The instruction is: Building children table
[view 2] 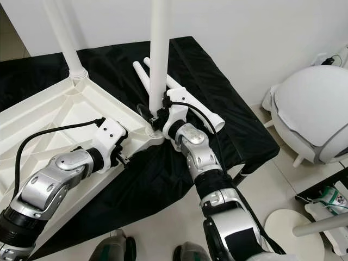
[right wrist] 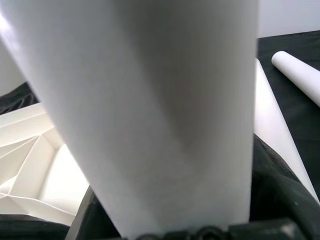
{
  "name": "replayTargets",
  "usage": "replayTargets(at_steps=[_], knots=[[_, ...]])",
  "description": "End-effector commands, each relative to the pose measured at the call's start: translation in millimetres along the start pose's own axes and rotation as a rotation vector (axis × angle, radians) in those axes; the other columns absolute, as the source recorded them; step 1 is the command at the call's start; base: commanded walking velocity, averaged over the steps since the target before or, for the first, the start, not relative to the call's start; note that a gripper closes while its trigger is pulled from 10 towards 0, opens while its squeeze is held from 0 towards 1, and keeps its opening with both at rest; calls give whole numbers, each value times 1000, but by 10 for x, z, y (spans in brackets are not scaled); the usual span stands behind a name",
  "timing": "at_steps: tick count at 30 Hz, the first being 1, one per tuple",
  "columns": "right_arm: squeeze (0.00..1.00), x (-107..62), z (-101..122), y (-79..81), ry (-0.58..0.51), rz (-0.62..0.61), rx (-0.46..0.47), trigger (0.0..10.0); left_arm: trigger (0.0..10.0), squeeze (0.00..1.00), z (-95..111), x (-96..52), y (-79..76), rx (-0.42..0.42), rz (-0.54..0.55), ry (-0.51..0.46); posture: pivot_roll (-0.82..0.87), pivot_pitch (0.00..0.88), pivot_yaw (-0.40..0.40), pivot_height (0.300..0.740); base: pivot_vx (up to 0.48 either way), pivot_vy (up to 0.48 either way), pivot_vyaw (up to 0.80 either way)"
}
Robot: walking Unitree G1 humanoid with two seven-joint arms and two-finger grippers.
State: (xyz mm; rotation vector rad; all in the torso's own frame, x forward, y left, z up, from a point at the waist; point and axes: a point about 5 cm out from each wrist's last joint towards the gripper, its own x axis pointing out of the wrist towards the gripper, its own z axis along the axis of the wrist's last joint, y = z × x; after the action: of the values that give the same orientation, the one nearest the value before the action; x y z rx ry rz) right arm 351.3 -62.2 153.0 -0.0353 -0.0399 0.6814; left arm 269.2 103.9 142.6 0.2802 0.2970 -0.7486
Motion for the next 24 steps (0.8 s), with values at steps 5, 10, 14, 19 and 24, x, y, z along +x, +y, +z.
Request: replayTargets(at_steps=[5, 10, 14, 19, 24], knots=[[0, -40, -267, -31, 146, -15, 14, 10000, 10000, 0, 4, -23, -1, 9, -3, 7, -6, 40, -2, 740, 0, 0, 0], [0, 38, -225, -34, 151, -13, 9, 10000, 10000, 0, 7, -23, -1, 9, -2, 6, -4, 38, -2, 740, 0, 0, 0], [0, 25, -257, -20, 152, -17, 8, 10000, 10000, 0, 3, -34, 9, 9, 5, 8, 0, 41, -4, 740, 0, 0, 0], [0, 15, -266, -16, 135, -47, 24, 10000, 10000, 0, 2, -35, 6, 7, 6, 8, 0, 42, -4, 740, 0, 0, 0], [0, 68, -165, -16, 63, -180, 64, 10000, 10000, 0, 5, -29, 5, 8, 3, 7, -6, 40, -1, 740, 0, 0, 0]])
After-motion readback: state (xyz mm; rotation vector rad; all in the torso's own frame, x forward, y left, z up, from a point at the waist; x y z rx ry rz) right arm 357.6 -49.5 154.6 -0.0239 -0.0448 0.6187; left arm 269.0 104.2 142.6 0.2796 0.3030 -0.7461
